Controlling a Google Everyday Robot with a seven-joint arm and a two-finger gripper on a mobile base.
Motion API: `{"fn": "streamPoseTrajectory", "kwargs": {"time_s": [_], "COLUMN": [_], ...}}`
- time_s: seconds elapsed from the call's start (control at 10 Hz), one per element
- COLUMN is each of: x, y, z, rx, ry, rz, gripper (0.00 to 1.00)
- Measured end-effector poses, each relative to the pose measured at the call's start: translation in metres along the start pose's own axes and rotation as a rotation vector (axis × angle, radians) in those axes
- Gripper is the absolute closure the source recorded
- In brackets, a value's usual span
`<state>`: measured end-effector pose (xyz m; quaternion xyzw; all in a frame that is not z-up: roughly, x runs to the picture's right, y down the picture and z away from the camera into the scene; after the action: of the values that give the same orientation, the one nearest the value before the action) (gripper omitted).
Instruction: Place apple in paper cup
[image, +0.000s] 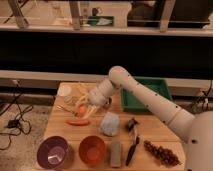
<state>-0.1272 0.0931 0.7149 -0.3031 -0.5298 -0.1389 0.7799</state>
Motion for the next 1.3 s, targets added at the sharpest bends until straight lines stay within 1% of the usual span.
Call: {"fn": "streamPoseTrajectory", "kwargs": {"time_s": [0.2,0.3,0.4,0.8,1.1,1.2,1.3], "x": [-0.002,-0.004,-0.006,-0.007,-0.005,-0.004,-0.003], "y": [-0.026,-0.039,-0.046,-0.046,-0.047,-0.053,-0.060], "z": [0.008,0.008,0.010,0.011,0.009,0.014,0.018], "rx": [-0.017,-0.023,-0.022,-0.031,-0.019,0.008,0.024], "ry": [-0.001,-0.004,-0.005,-0.006,-0.007,-0.030,-0.042], "rz": [-0.028,-0.044,-0.052,-0.055,-0.055,-0.066,-0.075], "gripper": [0.99,0.99,0.99,0.99,0.99,0.99,0.99]}}
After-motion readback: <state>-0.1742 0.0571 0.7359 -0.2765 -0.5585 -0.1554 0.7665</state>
